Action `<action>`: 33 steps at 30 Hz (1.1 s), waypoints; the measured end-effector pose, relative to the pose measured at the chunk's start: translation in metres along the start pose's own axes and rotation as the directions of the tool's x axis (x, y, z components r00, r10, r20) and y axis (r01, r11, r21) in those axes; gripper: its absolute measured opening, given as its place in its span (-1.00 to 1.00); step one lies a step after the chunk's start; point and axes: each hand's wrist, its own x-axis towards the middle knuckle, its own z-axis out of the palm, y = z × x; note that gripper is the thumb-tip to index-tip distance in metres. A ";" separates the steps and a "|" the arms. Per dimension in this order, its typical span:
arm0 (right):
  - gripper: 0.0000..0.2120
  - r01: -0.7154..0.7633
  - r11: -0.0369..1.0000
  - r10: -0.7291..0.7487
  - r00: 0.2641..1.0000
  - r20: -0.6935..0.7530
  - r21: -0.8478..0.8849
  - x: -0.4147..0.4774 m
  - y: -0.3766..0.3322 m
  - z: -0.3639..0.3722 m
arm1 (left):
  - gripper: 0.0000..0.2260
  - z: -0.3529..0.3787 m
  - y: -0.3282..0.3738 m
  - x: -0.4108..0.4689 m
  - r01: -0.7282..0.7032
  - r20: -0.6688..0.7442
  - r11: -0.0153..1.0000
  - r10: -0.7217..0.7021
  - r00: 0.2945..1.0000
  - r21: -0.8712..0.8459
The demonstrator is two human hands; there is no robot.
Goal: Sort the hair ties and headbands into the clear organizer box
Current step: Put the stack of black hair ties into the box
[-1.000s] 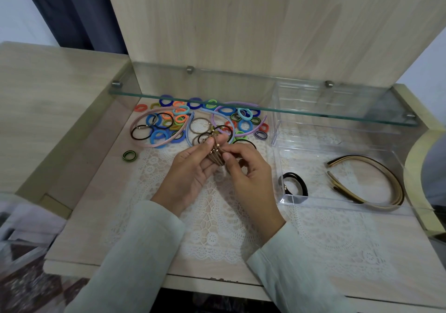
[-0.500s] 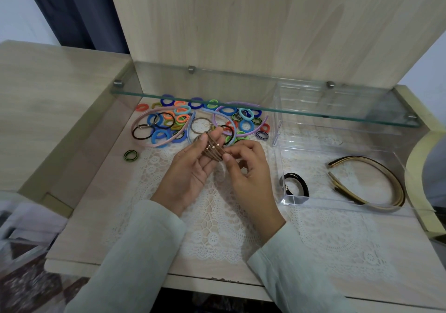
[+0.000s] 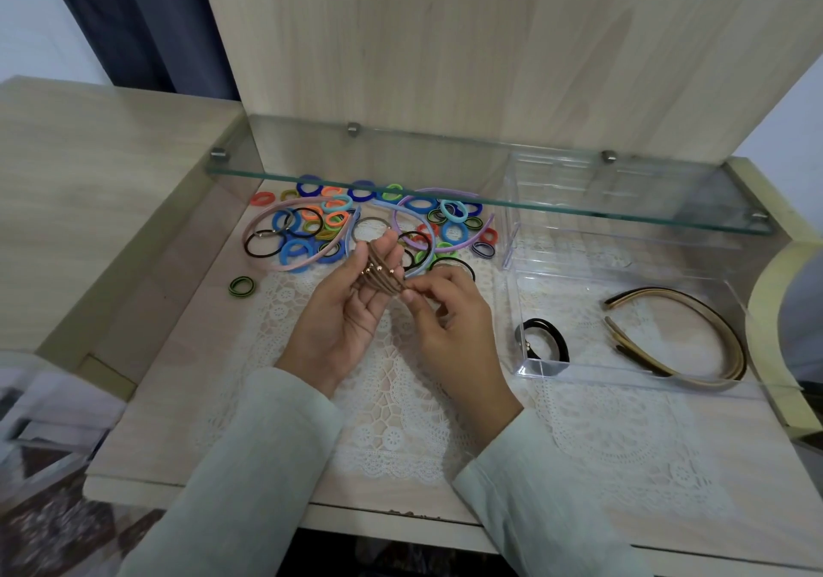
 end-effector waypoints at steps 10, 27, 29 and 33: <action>-0.84 -0.229 0.919 0.210 0.973 0.091 0.322 -0.001 -0.012 -0.011 | -0.74 -0.001 0.002 0.000 -0.005 0.047 0.998 0.002 0.999 0.065; -0.66 -0.047 0.991 0.039 0.997 0.073 0.123 -0.003 -0.014 -0.008 | -0.74 -0.007 -0.003 0.000 0.010 0.117 0.967 -0.041 0.992 0.253; -0.68 -0.018 0.995 0.012 0.998 0.066 0.094 -0.003 -0.013 -0.007 | -0.74 -0.007 -0.003 -0.001 0.006 0.118 0.957 -0.042 0.992 0.291; -0.76 -0.048 0.998 0.046 0.995 0.084 0.031 -0.002 -0.011 -0.004 | -0.73 -0.003 -0.003 -0.003 0.040 0.080 0.947 -0.069 0.994 0.320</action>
